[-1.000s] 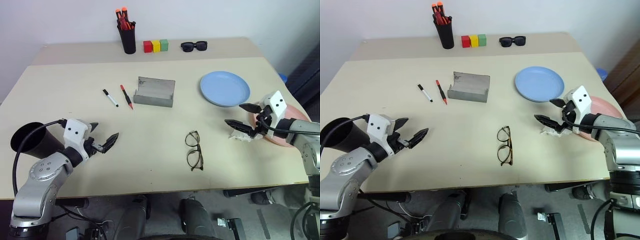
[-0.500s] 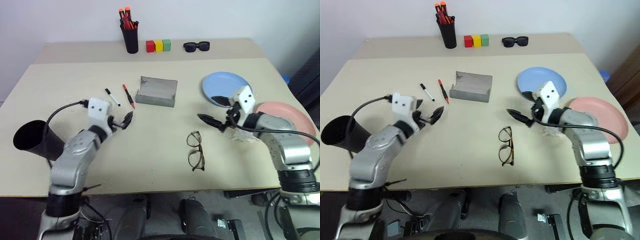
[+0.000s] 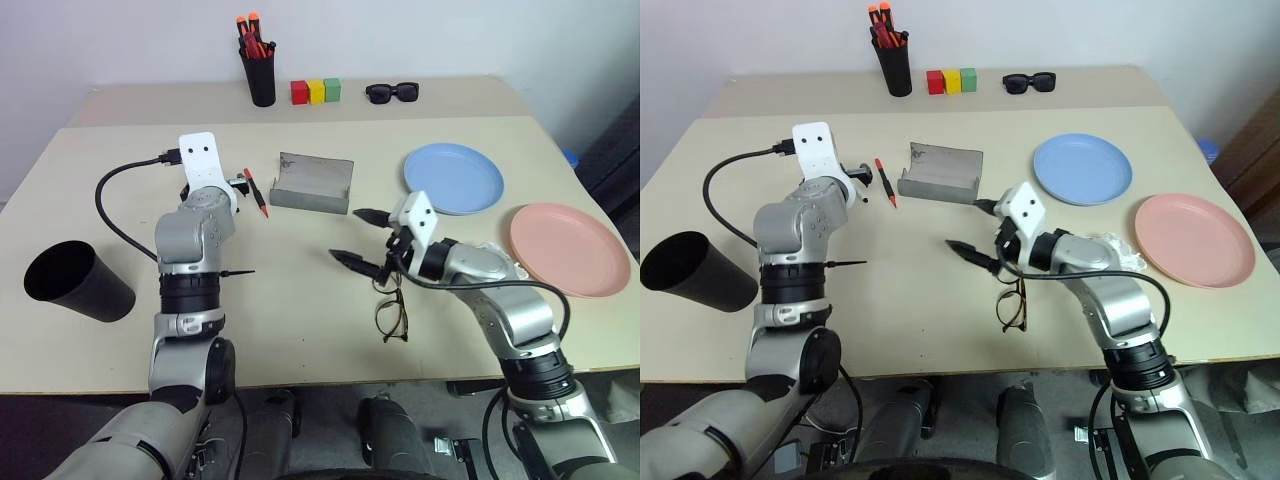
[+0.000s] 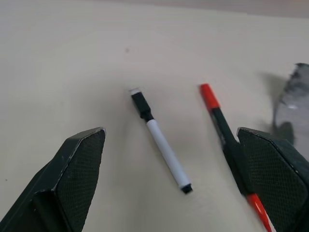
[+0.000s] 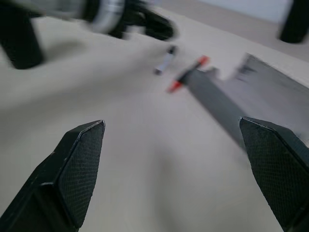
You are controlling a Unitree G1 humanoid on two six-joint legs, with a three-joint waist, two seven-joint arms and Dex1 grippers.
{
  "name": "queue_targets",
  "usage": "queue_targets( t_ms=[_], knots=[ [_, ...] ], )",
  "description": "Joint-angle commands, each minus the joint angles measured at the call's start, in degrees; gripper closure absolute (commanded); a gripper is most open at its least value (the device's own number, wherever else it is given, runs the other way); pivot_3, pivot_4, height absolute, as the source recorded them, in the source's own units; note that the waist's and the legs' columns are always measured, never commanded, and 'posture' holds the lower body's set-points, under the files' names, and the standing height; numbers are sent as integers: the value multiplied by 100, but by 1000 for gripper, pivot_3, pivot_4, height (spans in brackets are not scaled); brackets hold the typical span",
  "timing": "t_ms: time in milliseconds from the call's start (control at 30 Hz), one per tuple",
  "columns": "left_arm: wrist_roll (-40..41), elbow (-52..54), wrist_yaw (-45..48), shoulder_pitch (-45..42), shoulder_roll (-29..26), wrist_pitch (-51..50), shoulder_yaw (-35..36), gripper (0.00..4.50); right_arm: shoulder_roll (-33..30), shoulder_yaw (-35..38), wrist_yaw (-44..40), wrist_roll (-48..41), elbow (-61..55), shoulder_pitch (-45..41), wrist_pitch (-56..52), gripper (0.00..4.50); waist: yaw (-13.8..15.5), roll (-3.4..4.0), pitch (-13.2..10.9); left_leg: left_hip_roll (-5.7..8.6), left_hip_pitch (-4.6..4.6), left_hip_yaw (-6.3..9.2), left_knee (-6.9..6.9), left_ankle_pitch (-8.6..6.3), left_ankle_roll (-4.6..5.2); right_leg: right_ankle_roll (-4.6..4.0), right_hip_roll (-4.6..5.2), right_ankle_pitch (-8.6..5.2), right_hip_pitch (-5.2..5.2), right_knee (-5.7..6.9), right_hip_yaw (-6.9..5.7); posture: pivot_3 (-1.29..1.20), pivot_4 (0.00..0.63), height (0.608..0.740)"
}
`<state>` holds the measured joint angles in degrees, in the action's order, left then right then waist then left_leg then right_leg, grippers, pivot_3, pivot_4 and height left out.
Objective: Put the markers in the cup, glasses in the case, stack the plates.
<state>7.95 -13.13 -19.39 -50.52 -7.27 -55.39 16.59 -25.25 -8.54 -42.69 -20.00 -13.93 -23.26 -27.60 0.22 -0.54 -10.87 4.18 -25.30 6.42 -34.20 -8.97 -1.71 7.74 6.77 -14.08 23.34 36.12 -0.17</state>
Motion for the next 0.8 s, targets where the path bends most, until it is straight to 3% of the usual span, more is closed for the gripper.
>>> queue_targets(
  t_ms=[33, 267, 467, 600, 800],
  knots=[
    [-48, -899, -292, -463, -97, 263, 354, 25, 134, -306, 103, 185, -280, 55, 48, 0, 0, -1, -1, 0, 0, 0, 0, 1, -1, 0, 0, 0, 0, 1, 0, 0, 150, 740],
    [84, -2892, -459, -1304, -236, 1181, 671, 25, 303, -440, 299, 259, -394, 187, -7, 0, 42, -12, -4, 4, -2, 1, -2, 3, -5, 7, 1, 4, -2, -1, -1, 0, 150, 740],
    [246, -3984, -457, -1683, -280, 1525, 818, 25, 262, -380, 337, 260, -474, 266, -57, 0, 23, -13, -4, 4, -1, 1, -1, 3, -5, 7, 1, 5, 0, 1, -1, 0, 150, 740],
    [333, -4430, -647, -1849, -348, 1527, 913, 1215, 284, -379, 385, 264, -479, 251, -73, 0, 22, -13, -3, 4, 0, 1, -1, 3, -5, 8, 1, 5, -1, 1, -1, 0, 150, 740],
    [272, -4657, -788, -1970, -402, 1437, 782, 4303, 320, -423, 436, 255, -507, 245, -89, 0, 42, -14, -2, 4, 2, 1, -2, 4, -6, 10, 1, 6, -5, 3, -1, 0, 150, 740]
  ],
)
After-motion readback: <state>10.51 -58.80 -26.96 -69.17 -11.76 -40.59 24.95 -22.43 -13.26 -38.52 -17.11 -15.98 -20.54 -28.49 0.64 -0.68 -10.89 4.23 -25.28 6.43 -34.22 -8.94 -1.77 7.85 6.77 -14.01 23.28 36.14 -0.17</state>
